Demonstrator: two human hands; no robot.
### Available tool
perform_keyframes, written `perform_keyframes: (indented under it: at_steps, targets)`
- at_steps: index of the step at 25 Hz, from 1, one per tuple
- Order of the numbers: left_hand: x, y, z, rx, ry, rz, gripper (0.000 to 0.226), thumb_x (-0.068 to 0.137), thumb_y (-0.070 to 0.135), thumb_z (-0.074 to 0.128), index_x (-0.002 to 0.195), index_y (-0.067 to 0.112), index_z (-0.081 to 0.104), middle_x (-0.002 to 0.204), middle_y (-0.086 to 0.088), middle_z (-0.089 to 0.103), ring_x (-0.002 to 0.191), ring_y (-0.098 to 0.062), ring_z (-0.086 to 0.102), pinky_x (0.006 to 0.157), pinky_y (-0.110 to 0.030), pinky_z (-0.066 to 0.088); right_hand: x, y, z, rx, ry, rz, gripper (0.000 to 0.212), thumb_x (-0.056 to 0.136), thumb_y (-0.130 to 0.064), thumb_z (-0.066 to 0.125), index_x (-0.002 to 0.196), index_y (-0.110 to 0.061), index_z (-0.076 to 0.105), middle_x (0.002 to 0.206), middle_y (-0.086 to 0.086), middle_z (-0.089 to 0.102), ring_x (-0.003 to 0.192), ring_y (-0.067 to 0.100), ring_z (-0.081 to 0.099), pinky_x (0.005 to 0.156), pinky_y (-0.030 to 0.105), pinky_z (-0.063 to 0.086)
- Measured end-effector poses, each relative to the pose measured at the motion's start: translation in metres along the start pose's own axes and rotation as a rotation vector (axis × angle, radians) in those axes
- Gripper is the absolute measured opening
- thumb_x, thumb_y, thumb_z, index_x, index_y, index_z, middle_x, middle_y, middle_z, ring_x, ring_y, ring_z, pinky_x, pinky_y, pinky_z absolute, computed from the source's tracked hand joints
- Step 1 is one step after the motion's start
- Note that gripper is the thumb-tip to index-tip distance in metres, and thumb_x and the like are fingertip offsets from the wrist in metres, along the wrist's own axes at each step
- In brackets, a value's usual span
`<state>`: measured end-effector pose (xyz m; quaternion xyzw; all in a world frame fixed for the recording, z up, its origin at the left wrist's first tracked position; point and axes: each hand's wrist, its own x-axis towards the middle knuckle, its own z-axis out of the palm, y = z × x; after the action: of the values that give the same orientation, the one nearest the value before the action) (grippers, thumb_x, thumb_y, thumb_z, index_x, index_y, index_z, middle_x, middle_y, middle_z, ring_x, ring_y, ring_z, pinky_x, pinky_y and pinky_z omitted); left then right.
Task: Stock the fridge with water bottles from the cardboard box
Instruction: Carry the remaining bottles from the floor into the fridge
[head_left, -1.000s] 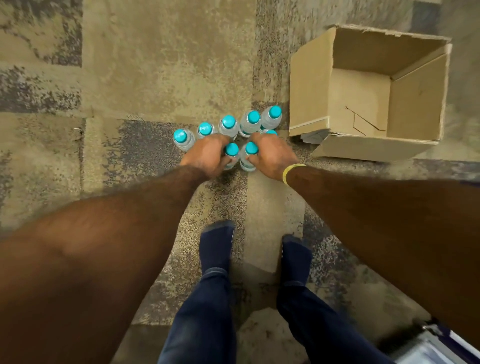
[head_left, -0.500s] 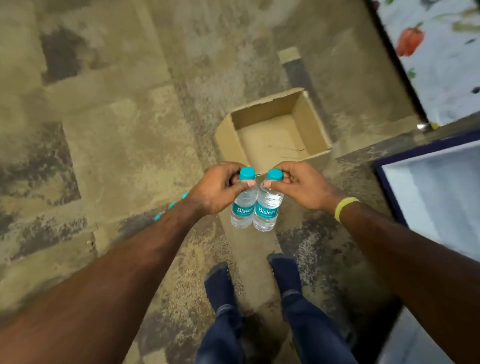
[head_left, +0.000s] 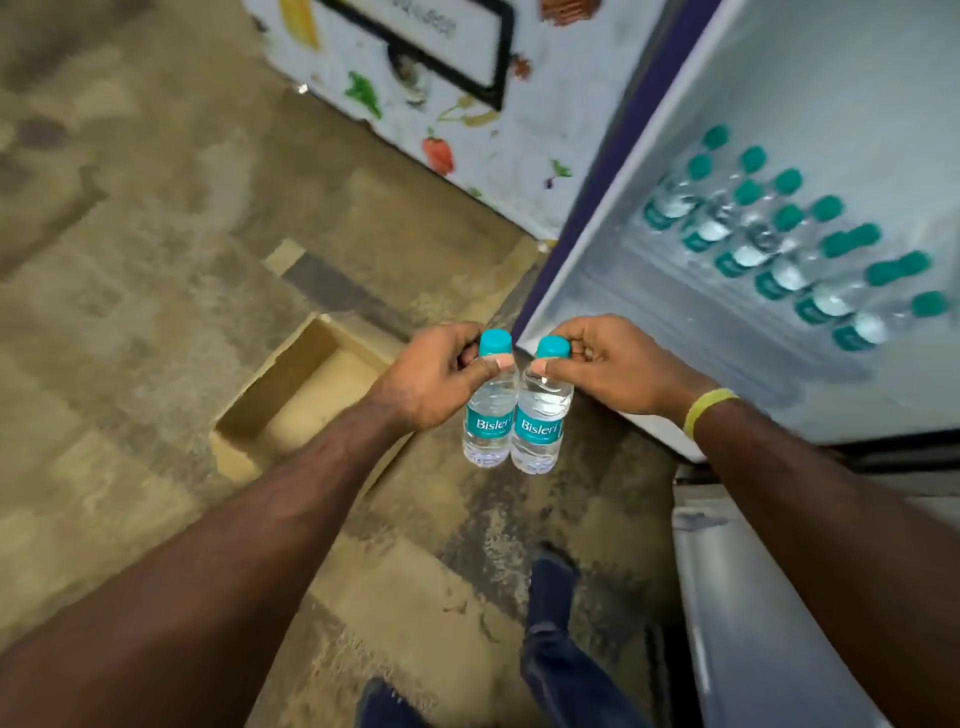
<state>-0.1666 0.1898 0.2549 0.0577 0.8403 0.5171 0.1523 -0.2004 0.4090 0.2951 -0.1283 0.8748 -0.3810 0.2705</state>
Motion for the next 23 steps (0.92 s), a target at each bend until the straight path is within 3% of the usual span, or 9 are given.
perform_keyframes:
  at_steps: [3,7,11,16,19,23]
  targets:
    - [0.066,0.053,0.031,0.101,-0.083,0.119,0.023,0.092,0.030,0.064,0.079,0.013,0.057,0.060,0.008,0.038,0.051,-0.003,0.032,0.051,-0.020,0.030,-0.011,0.038,-0.065,0.029,0.154,0.042,0.026,0.082,-0.037,0.075,0.088,-0.013,0.070,0.086,0.017,0.069,0.072,0.025,0.061,0.075,0.050,0.052]
    - [0.138,0.128,0.068,0.217,-0.158,0.248,0.025,0.094,0.036,0.061,0.093,0.012,0.064,0.064,0.002,0.052,0.053,-0.003,0.041,0.049,-0.017,0.034,-0.032,0.079,-0.145,0.046,0.343,0.049,0.029,0.084,-0.032,0.073,0.091,-0.004,0.070,0.086,0.021,0.068,0.080,0.037,0.063,0.075,0.047,0.052]
    - [0.189,0.191,0.093,0.243,-0.187,0.377,0.027,0.094,0.037,0.060,0.082,0.012,0.058,0.061,0.008,0.043,0.051,-0.004,0.039,0.049,-0.015,0.032,-0.053,0.097,-0.205,-0.023,0.472,0.055,0.027,0.089,-0.030,0.069,0.090,-0.002,0.069,0.080,0.019,0.066,0.071,0.030,0.060,0.068,0.042,0.050]
    - [0.253,0.265,0.113,0.237,-0.138,0.559,0.033,0.094,0.037,0.060,0.095,0.005,0.064,0.061,0.009,0.042,0.049,0.000,0.038,0.050,-0.014,0.031,-0.076,0.098,-0.279,-0.019,0.740,0.074,0.029,0.089,-0.031,0.069,0.091,-0.003,0.071,0.063,0.003,0.057,0.048,0.004,0.047,0.053,0.024,0.044]
    - [0.294,0.308,0.128,0.236,-0.089,0.656,0.036,0.094,0.042,0.055,0.109,0.010,0.063,0.080,0.007,0.056,0.063,0.004,0.046,0.060,-0.007,0.036,-0.076,0.098,-0.323,-0.073,0.911,0.021,0.036,0.091,-0.033,0.064,0.091,0.002,0.068,0.060,0.005,0.053,0.043,0.005,0.048,0.049,0.015,0.039]
    - [0.344,0.338,0.161,0.248,-0.116,0.697,0.037,0.099,0.039,0.051,0.126,0.015,0.055,0.112,0.008,0.060,0.096,-0.001,0.056,0.073,0.002,0.037,-0.062,0.124,-0.362,-0.250,1.055,0.081,0.040,0.088,-0.040,0.062,0.093,-0.001,0.066,0.078,0.010,0.059,0.056,0.004,0.051,0.056,0.012,0.042]
